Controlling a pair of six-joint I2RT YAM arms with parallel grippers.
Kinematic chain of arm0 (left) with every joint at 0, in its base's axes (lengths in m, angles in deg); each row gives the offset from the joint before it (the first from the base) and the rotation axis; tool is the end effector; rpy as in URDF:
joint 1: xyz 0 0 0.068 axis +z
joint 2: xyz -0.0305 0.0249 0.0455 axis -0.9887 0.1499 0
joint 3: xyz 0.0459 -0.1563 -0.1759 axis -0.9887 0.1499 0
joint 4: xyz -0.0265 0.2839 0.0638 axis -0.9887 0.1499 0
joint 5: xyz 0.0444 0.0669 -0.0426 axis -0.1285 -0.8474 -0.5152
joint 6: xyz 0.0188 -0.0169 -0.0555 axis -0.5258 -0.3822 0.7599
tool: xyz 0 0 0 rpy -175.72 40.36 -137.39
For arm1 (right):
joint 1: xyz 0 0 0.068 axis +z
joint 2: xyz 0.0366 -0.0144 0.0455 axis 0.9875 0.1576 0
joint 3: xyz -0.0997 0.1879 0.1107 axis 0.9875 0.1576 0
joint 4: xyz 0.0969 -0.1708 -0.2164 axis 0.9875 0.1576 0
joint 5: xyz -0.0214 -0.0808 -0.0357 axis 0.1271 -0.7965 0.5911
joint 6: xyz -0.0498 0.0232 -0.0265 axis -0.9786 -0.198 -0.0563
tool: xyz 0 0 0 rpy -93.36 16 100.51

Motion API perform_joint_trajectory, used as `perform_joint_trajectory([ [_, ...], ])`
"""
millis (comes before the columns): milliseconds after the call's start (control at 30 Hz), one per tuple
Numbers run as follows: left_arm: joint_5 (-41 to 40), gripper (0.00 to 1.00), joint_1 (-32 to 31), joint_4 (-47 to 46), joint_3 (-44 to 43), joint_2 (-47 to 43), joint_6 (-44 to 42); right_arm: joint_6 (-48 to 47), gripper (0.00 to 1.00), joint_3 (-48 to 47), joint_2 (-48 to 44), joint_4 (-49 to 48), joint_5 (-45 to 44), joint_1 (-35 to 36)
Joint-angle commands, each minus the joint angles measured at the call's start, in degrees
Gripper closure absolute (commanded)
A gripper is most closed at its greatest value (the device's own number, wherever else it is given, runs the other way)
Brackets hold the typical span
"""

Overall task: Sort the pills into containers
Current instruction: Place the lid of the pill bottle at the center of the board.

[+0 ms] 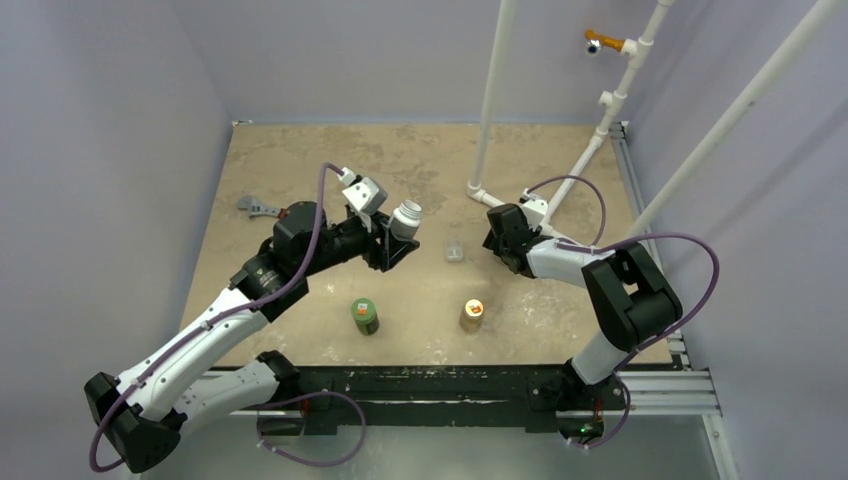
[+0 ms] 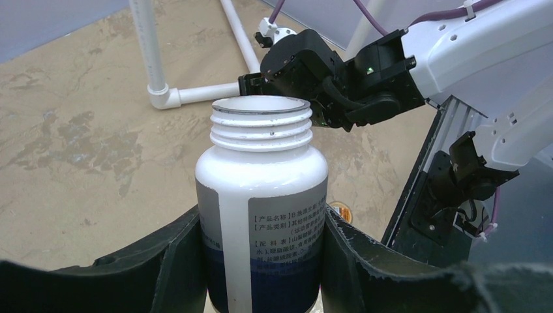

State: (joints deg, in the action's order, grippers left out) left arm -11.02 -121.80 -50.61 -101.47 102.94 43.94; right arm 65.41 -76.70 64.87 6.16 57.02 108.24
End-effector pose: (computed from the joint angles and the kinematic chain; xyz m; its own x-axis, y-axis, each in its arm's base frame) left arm 0.2016 -0.1888 0.3333 -0.2924 0.0006 -0.9563 0.7929 0.5592 -0.2421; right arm 0.3081 0.1341 0.0839 -0.5472 0.4153 -0.7267 0.3884 0.8951 0.2191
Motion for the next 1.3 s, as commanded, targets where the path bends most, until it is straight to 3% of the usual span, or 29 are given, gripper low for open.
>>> perform_joint_trajectory([
  [0,1.05,1.00,0.07,-2.21,-0.46,0.35,0.31,0.85,0.43,0.64,-0.78,1.51,-0.91,-0.25],
  [433,0.96,1.00,0.04,-0.53,-1.49,1.56,-3.11,-2.26,0.23,-7.39,-11.06,13.37,6.08,-0.24],
  [867,10.46,1.00,0.08,0.37,-4.12,4.19,-9.97,-18.00,0.20,-23.73,-25.38,19.11,49.51,-0.24],
  [1067,11.26,1.00,0.00,0.76,-3.08,3.50,-13.30,-14.20,0.05,-23.26,-29.63,15.45,65.05,-0.12],
  [1267,11.22,1.00,-0.53,-1.45,-1.35,3.19,-15.81,-16.17,0.02,-26.79,-27.32,18.85,65.60,6.14],
])
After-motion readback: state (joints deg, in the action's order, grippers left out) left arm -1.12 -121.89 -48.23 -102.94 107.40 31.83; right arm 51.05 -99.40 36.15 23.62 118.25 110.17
